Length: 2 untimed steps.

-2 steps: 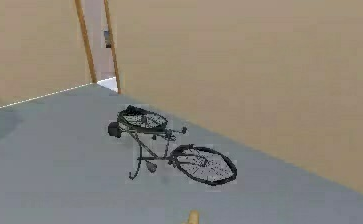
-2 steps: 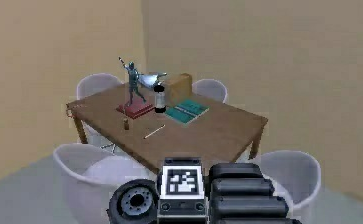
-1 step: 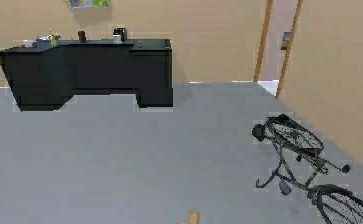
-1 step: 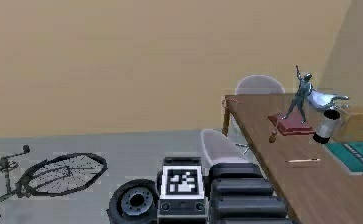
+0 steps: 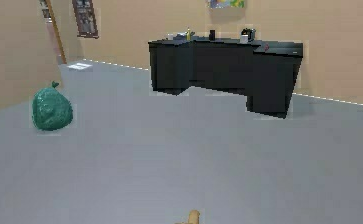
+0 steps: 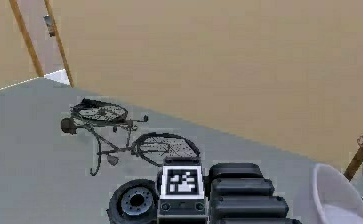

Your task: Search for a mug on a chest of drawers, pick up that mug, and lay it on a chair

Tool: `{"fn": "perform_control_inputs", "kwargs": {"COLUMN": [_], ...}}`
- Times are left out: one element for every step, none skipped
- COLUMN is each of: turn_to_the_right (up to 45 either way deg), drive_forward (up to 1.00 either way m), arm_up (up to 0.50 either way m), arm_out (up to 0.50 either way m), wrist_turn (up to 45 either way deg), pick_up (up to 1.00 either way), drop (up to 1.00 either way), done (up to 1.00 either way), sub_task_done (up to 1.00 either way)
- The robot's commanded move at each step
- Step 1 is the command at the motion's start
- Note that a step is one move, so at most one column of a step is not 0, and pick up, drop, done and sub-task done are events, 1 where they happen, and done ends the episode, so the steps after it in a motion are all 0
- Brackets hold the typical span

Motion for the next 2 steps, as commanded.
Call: {"fn": "perform_control_inputs", "kwargs": {"turn_to_the_right": [0.0,-45.0], "drive_forward": [0.10,0.00], "arm_up": [0.00,0.00], "arm_out": [0.00,0.00], "wrist_turn": [0.0,0.0], "pick_up": [0.00,0.00], "drop": [0.00,0.00], "done": [0.00,0.00], "sub_task_done": [0.00,0.00]}}
